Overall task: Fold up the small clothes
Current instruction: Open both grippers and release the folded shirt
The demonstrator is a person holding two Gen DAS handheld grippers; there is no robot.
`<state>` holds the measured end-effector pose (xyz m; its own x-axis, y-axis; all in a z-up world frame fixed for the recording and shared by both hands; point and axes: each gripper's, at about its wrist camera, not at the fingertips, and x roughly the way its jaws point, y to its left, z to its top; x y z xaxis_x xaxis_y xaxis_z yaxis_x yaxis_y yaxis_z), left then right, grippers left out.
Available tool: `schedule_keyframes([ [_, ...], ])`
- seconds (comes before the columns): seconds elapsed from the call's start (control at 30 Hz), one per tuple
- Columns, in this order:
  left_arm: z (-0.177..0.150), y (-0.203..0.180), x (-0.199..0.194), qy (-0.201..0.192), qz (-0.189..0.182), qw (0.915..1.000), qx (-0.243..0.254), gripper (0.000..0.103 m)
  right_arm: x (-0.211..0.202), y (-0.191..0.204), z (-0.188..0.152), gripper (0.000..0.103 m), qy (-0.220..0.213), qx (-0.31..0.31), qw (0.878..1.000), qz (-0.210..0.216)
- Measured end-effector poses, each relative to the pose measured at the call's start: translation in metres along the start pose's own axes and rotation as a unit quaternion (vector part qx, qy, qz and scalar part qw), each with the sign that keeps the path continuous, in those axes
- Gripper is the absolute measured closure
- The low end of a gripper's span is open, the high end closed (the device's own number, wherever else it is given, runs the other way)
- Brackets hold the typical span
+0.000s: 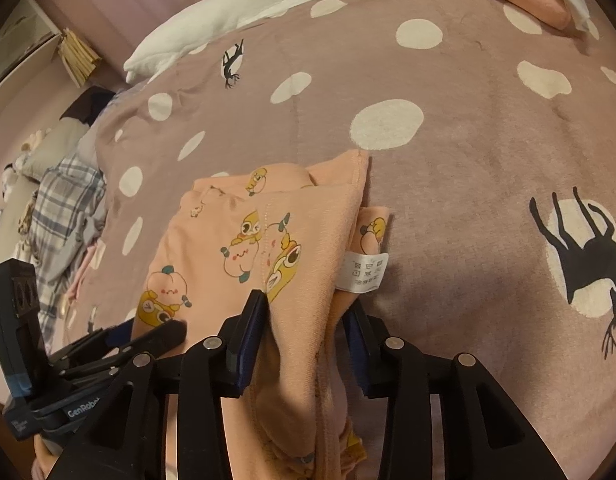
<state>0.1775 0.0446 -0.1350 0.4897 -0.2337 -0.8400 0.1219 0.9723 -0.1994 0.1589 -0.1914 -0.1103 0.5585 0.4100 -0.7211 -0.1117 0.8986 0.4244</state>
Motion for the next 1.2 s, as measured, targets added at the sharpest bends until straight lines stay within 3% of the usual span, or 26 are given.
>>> schedule_keyframes([
  [1.2, -0.016, 0.009, -0.020, -0.009, 0.031, 0.9995, 0.006, 0.032, -0.015, -0.011, -0.002, 0.061, -0.012, 0.010, 0.999, -0.033],
])
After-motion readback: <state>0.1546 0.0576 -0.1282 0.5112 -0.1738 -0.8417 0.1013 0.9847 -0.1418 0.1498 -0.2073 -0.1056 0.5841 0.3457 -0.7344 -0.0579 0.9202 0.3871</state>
